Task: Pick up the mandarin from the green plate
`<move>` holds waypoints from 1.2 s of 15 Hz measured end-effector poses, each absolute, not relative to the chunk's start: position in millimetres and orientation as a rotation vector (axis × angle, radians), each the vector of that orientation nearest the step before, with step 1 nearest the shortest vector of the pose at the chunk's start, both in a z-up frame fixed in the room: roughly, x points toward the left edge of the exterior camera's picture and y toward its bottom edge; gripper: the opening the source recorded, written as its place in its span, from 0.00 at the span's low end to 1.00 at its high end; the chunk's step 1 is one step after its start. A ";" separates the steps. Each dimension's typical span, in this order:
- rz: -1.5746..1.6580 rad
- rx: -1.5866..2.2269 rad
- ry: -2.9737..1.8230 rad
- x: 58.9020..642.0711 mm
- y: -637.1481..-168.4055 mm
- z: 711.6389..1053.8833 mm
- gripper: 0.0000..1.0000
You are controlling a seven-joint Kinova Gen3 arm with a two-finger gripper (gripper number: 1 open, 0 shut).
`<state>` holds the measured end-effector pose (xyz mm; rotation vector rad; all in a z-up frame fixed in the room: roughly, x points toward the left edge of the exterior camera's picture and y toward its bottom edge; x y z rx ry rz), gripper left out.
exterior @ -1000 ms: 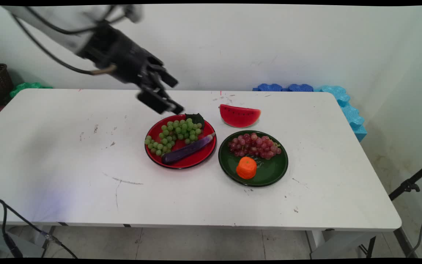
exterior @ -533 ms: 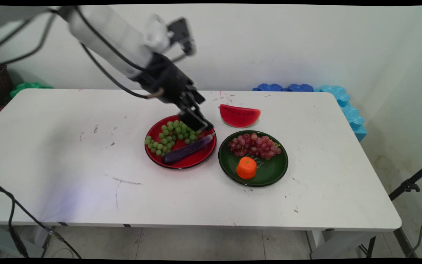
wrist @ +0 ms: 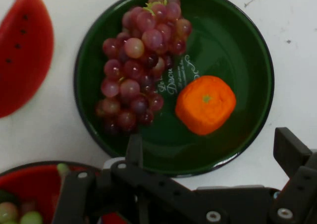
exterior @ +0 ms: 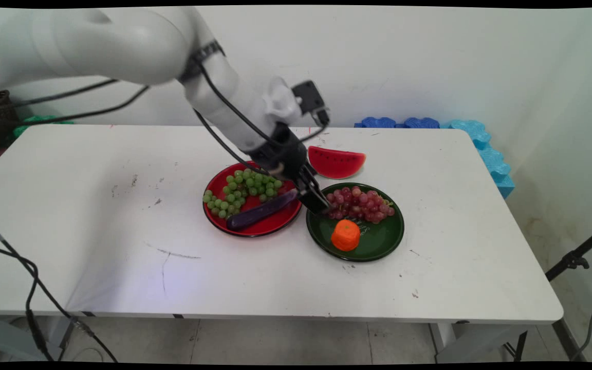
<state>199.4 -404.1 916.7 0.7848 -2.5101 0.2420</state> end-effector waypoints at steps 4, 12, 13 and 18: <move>0.218 0.828 -2.504 178.0 -410.6 888.0 1.00; 0.194 0.902 -2.499 145.5 -423.7 836.7 1.00; 0.193 0.908 -2.500 142.1 -425.1 831.5 1.00; 0.191 0.921 -2.507 133.4 -427.6 818.3 1.00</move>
